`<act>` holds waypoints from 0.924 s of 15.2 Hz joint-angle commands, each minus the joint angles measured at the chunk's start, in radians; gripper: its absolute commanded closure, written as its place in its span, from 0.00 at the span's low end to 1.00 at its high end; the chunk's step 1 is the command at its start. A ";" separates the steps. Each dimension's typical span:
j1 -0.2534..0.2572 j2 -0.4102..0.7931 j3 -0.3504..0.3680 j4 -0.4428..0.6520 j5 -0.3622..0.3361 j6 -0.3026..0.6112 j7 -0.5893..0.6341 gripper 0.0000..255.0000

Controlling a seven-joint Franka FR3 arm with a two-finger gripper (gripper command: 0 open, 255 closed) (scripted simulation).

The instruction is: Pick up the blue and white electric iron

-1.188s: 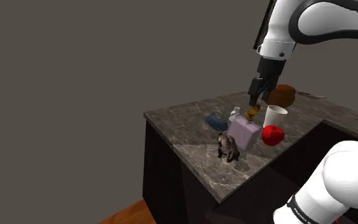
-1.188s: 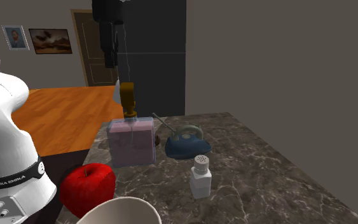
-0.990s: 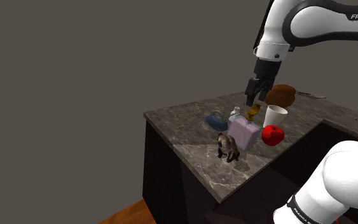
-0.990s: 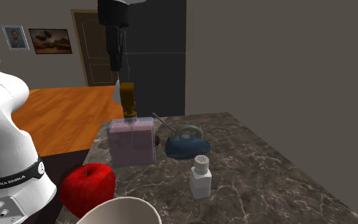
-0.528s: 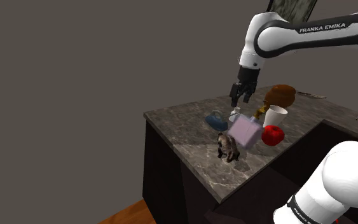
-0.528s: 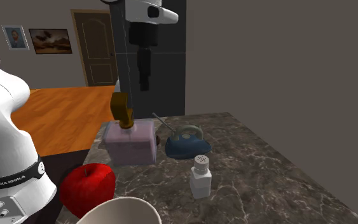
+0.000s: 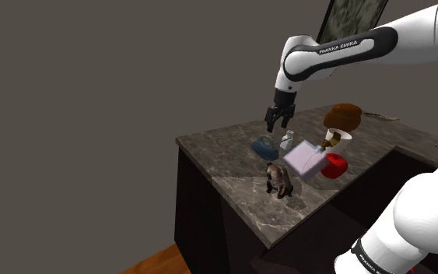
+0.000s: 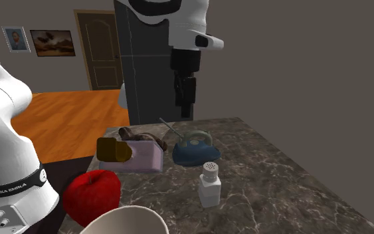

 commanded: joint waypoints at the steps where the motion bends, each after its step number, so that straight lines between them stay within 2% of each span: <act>1: -0.006 0.079 -0.014 0.043 0.011 0.035 -0.023 0.00; 4: -0.014 0.164 -0.025 0.098 0.027 0.061 -0.047 0.00; 11: -0.014 0.207 -0.026 0.042 0.034 0.160 -0.052 0.00; 13: -0.014 0.207 -0.026 0.042 0.034 0.160 -0.052 0.00; 14: -0.014 0.208 -0.026 0.043 0.034 0.160 -0.052 1.00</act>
